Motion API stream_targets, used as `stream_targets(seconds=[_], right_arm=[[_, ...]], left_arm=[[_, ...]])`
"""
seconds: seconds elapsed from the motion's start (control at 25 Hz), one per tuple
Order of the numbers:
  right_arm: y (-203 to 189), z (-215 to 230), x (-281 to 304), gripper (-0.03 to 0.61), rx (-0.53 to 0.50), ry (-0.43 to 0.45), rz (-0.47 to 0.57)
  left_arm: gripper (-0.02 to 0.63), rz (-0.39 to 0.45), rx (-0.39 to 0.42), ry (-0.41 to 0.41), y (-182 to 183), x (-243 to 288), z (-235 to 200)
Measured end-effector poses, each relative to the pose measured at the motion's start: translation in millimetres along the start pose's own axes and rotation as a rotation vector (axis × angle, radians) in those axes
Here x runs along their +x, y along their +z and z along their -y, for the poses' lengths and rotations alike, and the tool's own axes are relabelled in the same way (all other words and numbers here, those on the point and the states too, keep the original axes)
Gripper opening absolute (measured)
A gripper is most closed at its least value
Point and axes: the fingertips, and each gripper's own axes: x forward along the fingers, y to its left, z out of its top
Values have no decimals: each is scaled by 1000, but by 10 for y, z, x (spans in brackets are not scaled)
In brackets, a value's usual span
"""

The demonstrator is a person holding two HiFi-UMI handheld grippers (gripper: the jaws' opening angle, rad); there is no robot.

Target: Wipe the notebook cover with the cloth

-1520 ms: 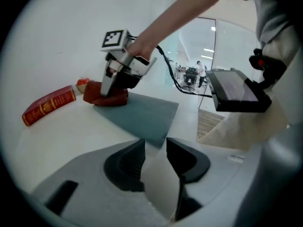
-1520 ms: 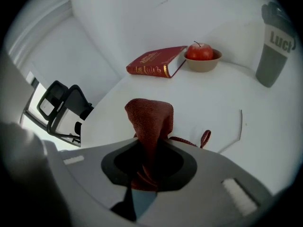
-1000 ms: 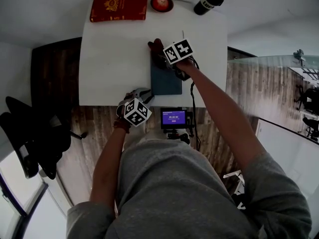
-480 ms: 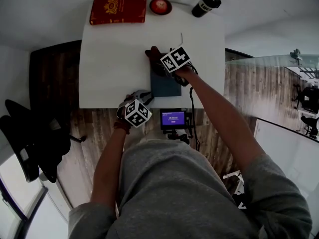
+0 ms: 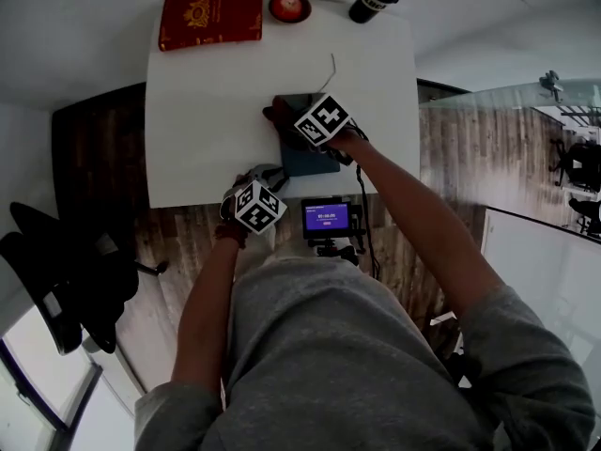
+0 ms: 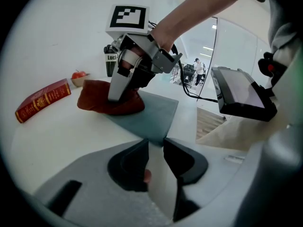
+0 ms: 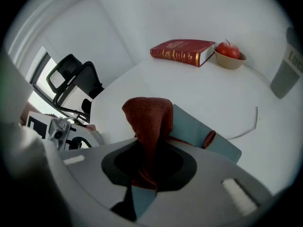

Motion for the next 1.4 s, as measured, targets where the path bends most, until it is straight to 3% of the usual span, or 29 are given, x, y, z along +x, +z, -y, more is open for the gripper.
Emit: stream_targets(seconds=[0.64,1.4], right_arm=[[-270,-322,4,78,-35,0,5],[-709,-795,25,78,-127,92,-35]], left_arm=[[110,-3,-10,-23,19,6,-4],[112,-5,-6,-15,12,6,20]])
